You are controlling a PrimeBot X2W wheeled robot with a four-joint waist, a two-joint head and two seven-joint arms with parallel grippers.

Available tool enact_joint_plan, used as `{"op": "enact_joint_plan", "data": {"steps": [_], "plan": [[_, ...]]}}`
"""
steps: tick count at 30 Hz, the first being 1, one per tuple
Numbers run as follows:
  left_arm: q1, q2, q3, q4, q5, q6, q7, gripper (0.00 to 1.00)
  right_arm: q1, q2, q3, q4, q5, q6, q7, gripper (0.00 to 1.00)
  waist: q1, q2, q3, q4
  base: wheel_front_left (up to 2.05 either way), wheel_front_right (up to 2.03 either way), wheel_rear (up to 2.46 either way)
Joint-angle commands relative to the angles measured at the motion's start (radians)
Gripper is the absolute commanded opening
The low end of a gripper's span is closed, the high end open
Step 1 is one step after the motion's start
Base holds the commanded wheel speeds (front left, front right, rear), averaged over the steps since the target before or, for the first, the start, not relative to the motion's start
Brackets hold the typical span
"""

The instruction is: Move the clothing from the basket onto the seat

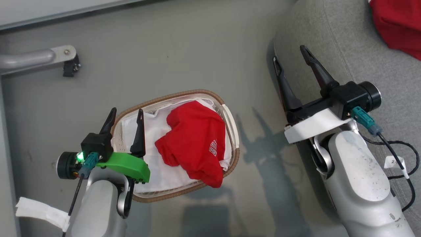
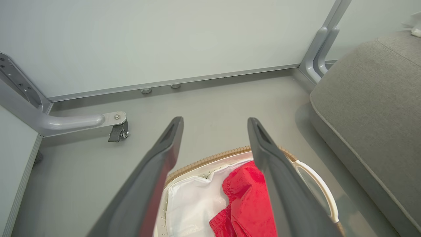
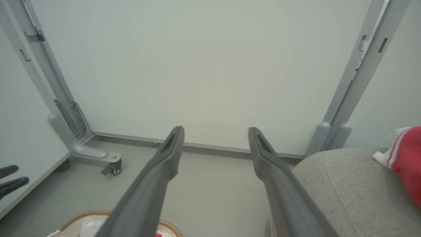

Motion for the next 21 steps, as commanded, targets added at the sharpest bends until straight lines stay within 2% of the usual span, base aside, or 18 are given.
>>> {"op": "enact_joint_plan", "data": {"steps": [1, 11, 21], "plan": [[-0.032, 0.011, -0.002, 0.02, 0.014, -0.004, 0.0, 1.0, -0.024, -0.002, 0.009, -0.015, 0.012, -0.001, 0.0, 1.0, 0.0, 0.0, 0.125, -0.083, 0.0, 0.0, 0.0], [-0.154, 0.06, -0.051, 0.124, -0.027, -0.008, 0.0, 1.0, -0.078, -0.002, 0.032, -0.083, 0.061, -0.001, 0.0, 1.0, 0.0, 0.0, 0.253, -0.138, 0.0, 0.0, 0.0], [-0.25, 0.089, -0.149, 0.233, -0.1, -0.008, 0.0, 1.0, -0.111, -0.002, 0.038, -0.107, 0.058, -0.001, 0.0, 1.0, 0.0, 0.0, 0.346, -0.151, 0.0, 0.0, 0.0]]}}
